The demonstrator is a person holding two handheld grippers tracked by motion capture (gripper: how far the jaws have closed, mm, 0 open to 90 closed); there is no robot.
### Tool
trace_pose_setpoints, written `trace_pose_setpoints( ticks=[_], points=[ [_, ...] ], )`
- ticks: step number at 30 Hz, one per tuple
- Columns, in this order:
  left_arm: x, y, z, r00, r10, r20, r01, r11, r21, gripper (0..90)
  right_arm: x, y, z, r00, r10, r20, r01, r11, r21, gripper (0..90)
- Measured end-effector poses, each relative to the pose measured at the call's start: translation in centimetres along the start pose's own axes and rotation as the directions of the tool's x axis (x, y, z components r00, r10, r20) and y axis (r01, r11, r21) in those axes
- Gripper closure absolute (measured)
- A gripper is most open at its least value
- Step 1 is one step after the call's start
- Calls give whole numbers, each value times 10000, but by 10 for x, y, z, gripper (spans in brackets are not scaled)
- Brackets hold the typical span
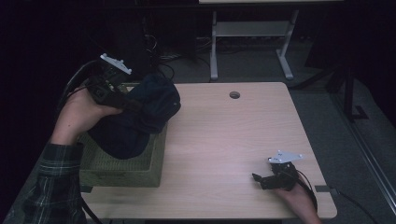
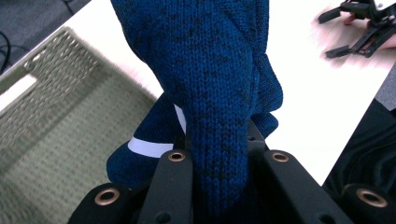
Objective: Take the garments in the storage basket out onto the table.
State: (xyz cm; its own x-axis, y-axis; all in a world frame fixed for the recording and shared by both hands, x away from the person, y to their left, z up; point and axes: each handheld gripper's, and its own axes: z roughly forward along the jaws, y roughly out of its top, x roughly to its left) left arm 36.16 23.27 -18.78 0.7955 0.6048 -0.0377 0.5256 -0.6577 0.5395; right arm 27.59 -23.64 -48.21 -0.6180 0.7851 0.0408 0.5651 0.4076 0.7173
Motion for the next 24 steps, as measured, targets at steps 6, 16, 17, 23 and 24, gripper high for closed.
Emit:
trace_pose_setpoints(
  ticks=[6,16,17,23,24],
  points=[
    [-10,15,9,9996,238,142,-238,9997,-25,793,0,0,0,10000,2,1,-2,10000,2,93],
    [-26,41,27,9963,683,518,-677,9976,-132,794,0,0,0,10000,-1,24,1,10000,-9,94],
    [-28,44,29,9957,735,562,-728,9973,-137,794,0,0,0,10000,2,23,-2,10000,-8,93],
    [-40,58,44,9911,1075,784,-1070,9942,-103,794,0,0,0,10000,7,22,-7,10000,0,93],
    [-42,60,46,9907,1095,807,-1089,9940,-119,794,0,0,0,10000,17,21,-17,10000,9,93]
  ],
)
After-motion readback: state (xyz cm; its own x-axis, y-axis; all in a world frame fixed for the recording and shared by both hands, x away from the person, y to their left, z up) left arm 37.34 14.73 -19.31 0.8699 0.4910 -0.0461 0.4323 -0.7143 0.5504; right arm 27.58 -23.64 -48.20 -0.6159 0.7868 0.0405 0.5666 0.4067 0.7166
